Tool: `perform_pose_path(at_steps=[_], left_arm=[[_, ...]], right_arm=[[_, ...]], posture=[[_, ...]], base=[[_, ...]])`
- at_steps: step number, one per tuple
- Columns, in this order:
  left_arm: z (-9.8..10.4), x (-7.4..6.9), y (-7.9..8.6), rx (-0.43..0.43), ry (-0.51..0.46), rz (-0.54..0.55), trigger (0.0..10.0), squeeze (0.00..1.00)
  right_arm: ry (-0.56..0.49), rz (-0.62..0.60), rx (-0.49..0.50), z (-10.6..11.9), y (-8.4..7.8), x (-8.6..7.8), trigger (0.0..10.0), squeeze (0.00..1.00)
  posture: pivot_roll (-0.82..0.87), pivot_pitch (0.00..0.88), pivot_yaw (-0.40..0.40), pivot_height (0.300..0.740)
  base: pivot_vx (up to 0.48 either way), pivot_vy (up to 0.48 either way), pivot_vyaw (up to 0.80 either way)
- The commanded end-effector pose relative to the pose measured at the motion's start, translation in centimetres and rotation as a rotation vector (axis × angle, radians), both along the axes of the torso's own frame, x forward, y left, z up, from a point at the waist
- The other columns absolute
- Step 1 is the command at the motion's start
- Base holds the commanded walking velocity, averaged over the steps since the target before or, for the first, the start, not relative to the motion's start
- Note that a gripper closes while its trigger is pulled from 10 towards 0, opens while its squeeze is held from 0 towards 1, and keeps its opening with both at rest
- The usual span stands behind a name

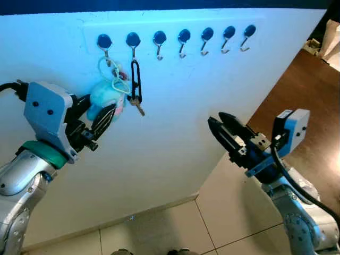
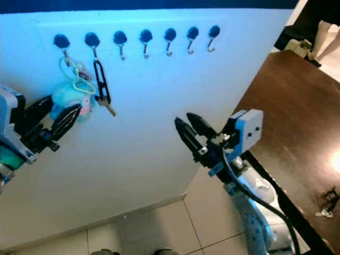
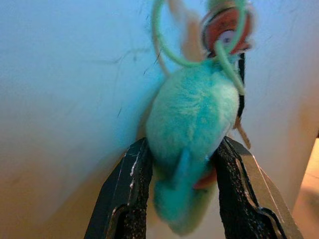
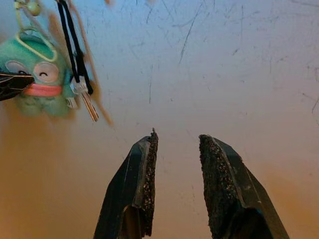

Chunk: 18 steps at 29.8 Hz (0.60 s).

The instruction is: Hang keys on a hook

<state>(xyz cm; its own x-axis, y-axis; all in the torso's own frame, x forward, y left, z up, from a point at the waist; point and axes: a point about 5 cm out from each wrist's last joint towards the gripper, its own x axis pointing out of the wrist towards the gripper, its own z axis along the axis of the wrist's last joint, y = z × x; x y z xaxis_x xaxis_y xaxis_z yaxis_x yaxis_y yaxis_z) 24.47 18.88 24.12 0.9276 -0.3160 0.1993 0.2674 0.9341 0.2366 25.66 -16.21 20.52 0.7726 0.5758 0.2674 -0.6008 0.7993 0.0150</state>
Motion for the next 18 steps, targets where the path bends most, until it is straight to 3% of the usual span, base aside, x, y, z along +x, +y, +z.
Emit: perform_pose_path(at_steps=[1, 5, 14, 16, 17, 18], left_arm=[[-0.3, -0.1, 0.2, 0.003, -0.004, 0.050, 10.0, 0.00], [-0.4, 0.0, 0.1, 0.013, -0.020, 0.084, 10.0, 0.00], [0.0, 0.1, 0.7, 0.132, -0.092, 0.173, 10.0, 0.00], [-0.5, -1.1, 1.0, 0.211, -0.047, 0.083, 10.0, 0.00], [-0.5, -1.1, 1.0, 0.211, -0.047, 0.083, 10.0, 0.00], [-0.6, -2.3, 0.9, 0.212, -0.004, -0.021, 10.0, 0.00]], right_arm=[[0.012, -0.008, -0.002, -0.2, -0.1, 0.3, 10.0, 0.00], [0.002, -0.016, -0.004, 0.1, -0.2, 0.6, 10.0, 0.00], [-0.003, -0.022, -0.031, -0.2, -0.2, 0.4, 10.0, 0.00], [0.017, -0.020, -0.064, -1.0, -0.3, 0.1, 10.0, 0.00], [0.017, -0.020, -0.064, -1.0, -0.3, 0.1, 10.0, 0.00], [0.024, -0.020, -0.074, -1.4, -0.4, 0.1, 10.0, 0.00]], posture=[[0.06, 0.005, -0.004, 0.740], [0.06, 0.006, -0.007, 0.740], [0.06, 0.014, -0.007, 0.740], [0.06, 0.012, -0.002, 0.740], [0.06, 0.012, -0.002, 0.740], [0.07, 0.012, 0.002, 0.740]], base=[[0.000, 0.000, 0.00], [0.000, 0.000, 0.00], [0.000, 0.000, 0.00], [0.000, 0.000, 0.00], [0.000, 0.000, 0.00], [0.000, 0.000, 0.00]])
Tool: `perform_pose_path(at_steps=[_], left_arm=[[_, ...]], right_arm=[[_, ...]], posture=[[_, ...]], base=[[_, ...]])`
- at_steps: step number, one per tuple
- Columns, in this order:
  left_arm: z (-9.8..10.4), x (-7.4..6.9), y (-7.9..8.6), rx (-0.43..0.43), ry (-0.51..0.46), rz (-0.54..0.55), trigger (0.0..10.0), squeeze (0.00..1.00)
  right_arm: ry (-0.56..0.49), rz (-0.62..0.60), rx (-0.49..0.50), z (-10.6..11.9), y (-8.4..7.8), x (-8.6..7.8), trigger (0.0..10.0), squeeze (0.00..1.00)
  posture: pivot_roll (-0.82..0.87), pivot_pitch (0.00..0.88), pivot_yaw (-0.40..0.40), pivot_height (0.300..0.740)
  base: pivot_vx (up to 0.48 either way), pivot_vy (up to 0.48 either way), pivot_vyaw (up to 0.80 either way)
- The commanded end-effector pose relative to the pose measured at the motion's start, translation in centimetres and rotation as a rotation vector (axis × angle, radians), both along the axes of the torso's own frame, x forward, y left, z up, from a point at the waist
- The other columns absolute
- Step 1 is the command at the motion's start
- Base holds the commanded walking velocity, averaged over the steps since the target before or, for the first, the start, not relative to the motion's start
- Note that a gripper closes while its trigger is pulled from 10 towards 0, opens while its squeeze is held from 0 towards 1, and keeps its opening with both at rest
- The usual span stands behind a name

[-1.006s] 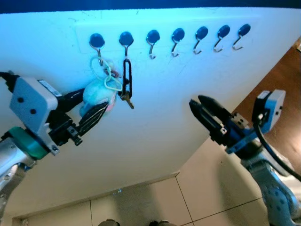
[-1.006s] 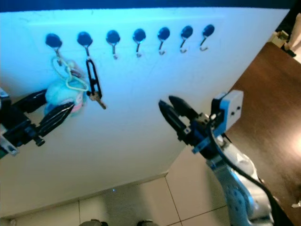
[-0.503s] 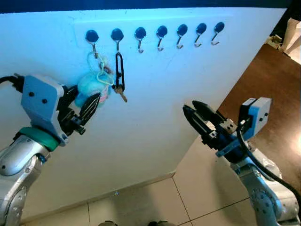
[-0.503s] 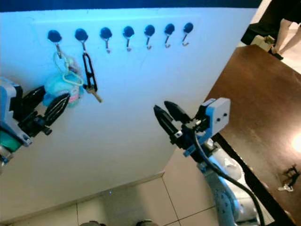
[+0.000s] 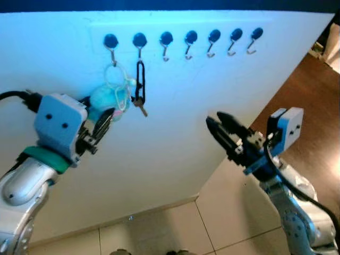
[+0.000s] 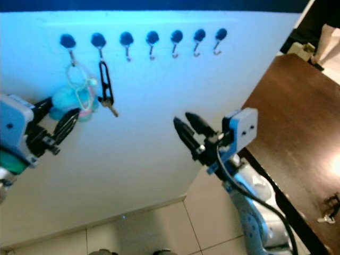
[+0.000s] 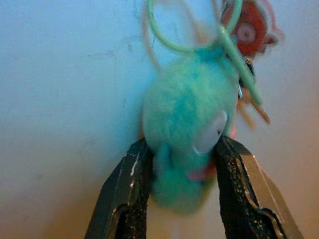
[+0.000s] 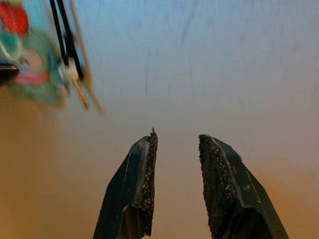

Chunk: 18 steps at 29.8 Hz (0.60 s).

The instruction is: Hang keys on a hook

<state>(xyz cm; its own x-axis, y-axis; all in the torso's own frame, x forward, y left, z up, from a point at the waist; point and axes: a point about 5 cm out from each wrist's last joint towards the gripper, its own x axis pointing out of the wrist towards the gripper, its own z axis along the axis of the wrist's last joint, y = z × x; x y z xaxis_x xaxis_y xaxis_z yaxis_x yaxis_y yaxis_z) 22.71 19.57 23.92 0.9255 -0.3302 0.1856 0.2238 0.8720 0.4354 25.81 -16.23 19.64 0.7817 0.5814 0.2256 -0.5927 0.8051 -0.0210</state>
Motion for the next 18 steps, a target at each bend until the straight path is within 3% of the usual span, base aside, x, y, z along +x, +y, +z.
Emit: perform_pose_path(at_steps=[1, 2, 3, 4, 6, 7, 14, 18], left_arm=[[-0.4, -0.6, 0.2, 0.008, 0.057, -0.042, 10.0, 0.00], [-0.4, -0.6, 0.2, 0.008, 0.057, -0.042, 10.0, 0.00], [-0.4, -1.5, 0.0, 0.001, 0.091, -0.114, 10.0, 0.00], [0.0, -1.7, 0.3, -0.035, 0.089, -0.131, 10.0, 0.59], [0.3, -1.8, 0.6, -0.061, 0.079, -0.128, 10.0, 0.59], [0.4, -1.5, 0.8, -0.075, 0.075, -0.118, 10.0, 1.00], [-0.4, -1.8, 0.3, -0.075, 0.123, -0.180, 10.0, 1.00], [-3.7, -4.2, 0.1, 0.083, 0.342, -0.300, 10.0, 1.00]], right_arm=[[0.011, -0.010, -0.019, -0.5, -0.3, 0.0, 10.0, 0.00], [0.011, -0.010, -0.019, -0.5, -0.3, 0.0, 10.0, 0.00], [0.014, -0.012, -0.023, -0.6, -0.4, 0.0, 10.0, 0.00], [0.009, -0.010, -0.018, -0.6, -0.3, 0.3, 10.0, 0.00], [0.005, -0.009, -0.014, -0.6, -0.1, 0.4, 10.0, 0.00], [0.001, -0.005, -0.009, -0.5, 0.1, 0.6, 10.0, 0.00], [-0.007, -0.003, -0.007, -0.4, 0.1, 0.7, 10.0, 0.00], [0.001, 0.002, -0.013, -0.8, 0.2, 0.5, 10.0, 0.00]], posture=[[0.07, 0.012, 0.002, 0.740], [0.07, 0.012, 0.002, 0.740], [0.07, 0.010, 0.003, 0.740], [0.08, 0.000, 0.002, 0.740], [0.08, 0.000, 0.002, 0.740], [0.08, 0.000, 0.003, 0.740], [0.08, 0.000, 0.008, 0.740], [0.08, 0.000, 0.007, 0.740]], base=[[0.000, 0.000, 0.00], [0.000, 0.000, 0.00], [0.000, 0.000, 0.00], [0.000, 0.000, 0.00], [0.000, 0.000, 0.00], [0.000, 0.000, 0.00], [0.000, 0.000, 0.00], [0.000, 0.000, 0.00]])
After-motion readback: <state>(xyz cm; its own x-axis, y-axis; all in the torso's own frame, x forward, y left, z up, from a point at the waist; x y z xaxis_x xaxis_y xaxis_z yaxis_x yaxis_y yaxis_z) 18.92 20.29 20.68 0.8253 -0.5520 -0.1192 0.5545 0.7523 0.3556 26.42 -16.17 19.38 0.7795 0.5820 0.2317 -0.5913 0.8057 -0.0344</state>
